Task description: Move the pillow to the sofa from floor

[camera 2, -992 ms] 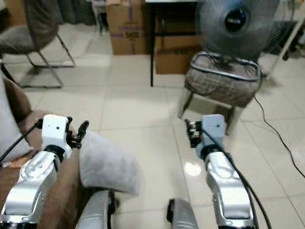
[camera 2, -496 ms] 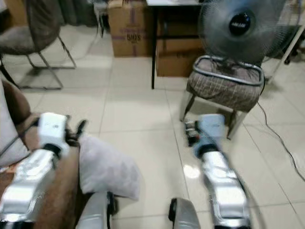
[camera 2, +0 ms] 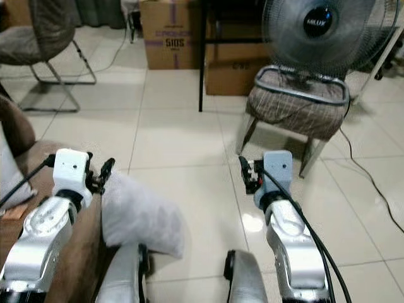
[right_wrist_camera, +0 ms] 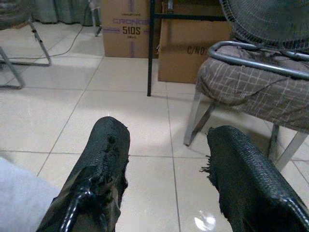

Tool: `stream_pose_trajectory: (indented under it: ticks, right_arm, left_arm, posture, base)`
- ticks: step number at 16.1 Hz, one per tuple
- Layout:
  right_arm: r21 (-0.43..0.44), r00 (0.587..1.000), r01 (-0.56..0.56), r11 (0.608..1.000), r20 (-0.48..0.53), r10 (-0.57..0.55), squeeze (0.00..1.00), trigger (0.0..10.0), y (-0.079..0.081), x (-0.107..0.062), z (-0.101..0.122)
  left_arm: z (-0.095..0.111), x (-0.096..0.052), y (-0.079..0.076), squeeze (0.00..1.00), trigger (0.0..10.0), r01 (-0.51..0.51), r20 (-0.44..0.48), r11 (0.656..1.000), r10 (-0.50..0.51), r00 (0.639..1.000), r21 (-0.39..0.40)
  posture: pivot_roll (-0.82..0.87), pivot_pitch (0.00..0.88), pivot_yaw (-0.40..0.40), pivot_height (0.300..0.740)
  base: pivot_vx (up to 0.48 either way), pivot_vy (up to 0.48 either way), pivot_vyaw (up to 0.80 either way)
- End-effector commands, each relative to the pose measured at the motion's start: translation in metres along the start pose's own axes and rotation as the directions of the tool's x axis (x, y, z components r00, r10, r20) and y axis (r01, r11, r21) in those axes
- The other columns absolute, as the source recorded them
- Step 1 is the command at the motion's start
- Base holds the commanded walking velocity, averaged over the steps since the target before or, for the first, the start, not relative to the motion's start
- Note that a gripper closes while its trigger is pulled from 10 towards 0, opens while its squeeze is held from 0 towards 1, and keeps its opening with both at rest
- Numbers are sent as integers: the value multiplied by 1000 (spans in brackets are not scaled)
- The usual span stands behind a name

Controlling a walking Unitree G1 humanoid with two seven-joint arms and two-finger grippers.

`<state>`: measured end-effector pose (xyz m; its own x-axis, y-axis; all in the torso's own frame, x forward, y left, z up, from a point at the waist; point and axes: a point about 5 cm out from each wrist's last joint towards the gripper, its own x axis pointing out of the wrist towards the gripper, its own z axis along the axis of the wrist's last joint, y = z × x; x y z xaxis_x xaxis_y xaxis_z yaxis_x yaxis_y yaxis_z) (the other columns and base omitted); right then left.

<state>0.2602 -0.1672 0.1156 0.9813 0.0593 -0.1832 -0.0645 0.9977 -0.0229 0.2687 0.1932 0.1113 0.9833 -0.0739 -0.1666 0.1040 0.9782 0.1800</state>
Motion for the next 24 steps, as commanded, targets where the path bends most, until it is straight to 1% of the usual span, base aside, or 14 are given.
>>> stream_pose_trajectory:
  ticks: [1, 5, 6, 10, 11, 13, 15, 17, 18, 20, 21, 22, 23, 24]
  right_arm:
    - [6, 1000, 2, 1000, 3, -2, 0, 10000, -1, -1, 0]
    - [2, 1000, 2, 1000, 0, -2, 0, 10000, -1, -1, -1]
    - [0, 1000, 2, 1000, -7, -2, 0, 10000, 0, -1, -2]
    - [-6, 1000, -7, 1000, -12, 7, 0, 10000, 0, -2, -2]
    - [-16, 1000, -12, 1000, -22, 12, 0, 10000, 0, -5, -3]
    - [-39, 998, -49, 998, -41, 48, 0, 10000, 0, -8, -5]
    - [-95, 982, -185, 978, -63, 179, 0, 10000, 4, -15, -2]
    - [-115, 958, -285, 951, -75, 278, 0, 10000, 7, -22, 4]
    - [-119, 947, -318, 940, -82, 310, 0, 10000, 9, -25, 6]
    - [-110, 898, -439, 892, -94, 430, 0, 10000, 17, -36, 13]
    - [-116, 848, -530, 840, -108, 520, 0, 10000, 23, -47, 19]
    - [-138, 769, -640, 756, -128, 627, 0, 10000, 28, -59, 27]
    - [-141, 706, -708, 692, -151, 692, 0, 10000, 30, -68, 32]
    - [-143, 692, -721, 677, -161, 703, 0, 10000, 30, -69, 34]
  left_arm:
    - [0, 1, 1, 133, 10000, 1, -3, 1000, -1, 1000, 4]
    - [-2, 5, 2, 118, 10000, -9, -24, 999, 9, 1000, -35]
    - [-4, 7, 3, 0, 10000, -16, -48, 998, 13, 999, -58]
    - [-16, 21, 11, 0, 10000, -49, -142, 998, 44, 989, -33]
    - [-20, 35, 16, 1000, 10000, -57, -166, 997, 47, 985, -54]
    - [-20, 49, 20, 1000, 10000, -68, -183, 990, 45, 982, -122]
    - [-27, 68, 23, 1000, 10000, -110, -264, 980, 63, 962, -167]
    - [-38, 72, 30, 0, 10000, -167, -338, 973, 105, 935, -159]
    - [-42, 72, 32, 0, 10000, -184, -357, 971, 121, 926, -150]
    - [-52, 68, 43, 0, 10000, -248, -402, 964, 190, 896, -98]
    - [-55, 65, 51, 0, 10000, -274, -413, 961, 233, 880, -43]
    - [-56, 66, 55, 0, 10000, -281, -405, 959, 241, 882, -40]
    - [-57, 66, 56, 0, 10000, -280, -401, 957, 230, 887, -71]
    - [-57, 67, 55, 0, 10000, -274, -400, 957, 217, 891, -91]
  posture:
    - [28, 0, 22, 525]
    - [28, 0, 21, 495]
    - [28, 0, 21, 495]
    - [21, 0, 13, 495]
    - [17, 0, 12, 495]
    - [10, 0, 11, 495]
    - [-5, 0, 18, 495]
    - [-32, 45, 28, 495]
    - [-38, 56, 30, 495]
    - [-56, 96, 33, 495]
    - [-66, 119, 30, 495]
    - [-83, 160, 19, 495]
    - [-95, 182, 13, 495]
    - [-98, 188, 11, 495]
  base:
    - [0, 0, 0]
    - [0, 0, 0]
    - [0, 0, 0]
    - [0, 0, 0]
    - [0, 0, 0]
    - [0, 0, 0]
    - [0, 0, 0]
    - [0, 0, 0]
    - [0, 0, 0]
    - [0, 0, 0]
    - [0, 0, 0]
    - [0, 0, 0]
    - [0, 0, 0]
    - [0, 0, 0]
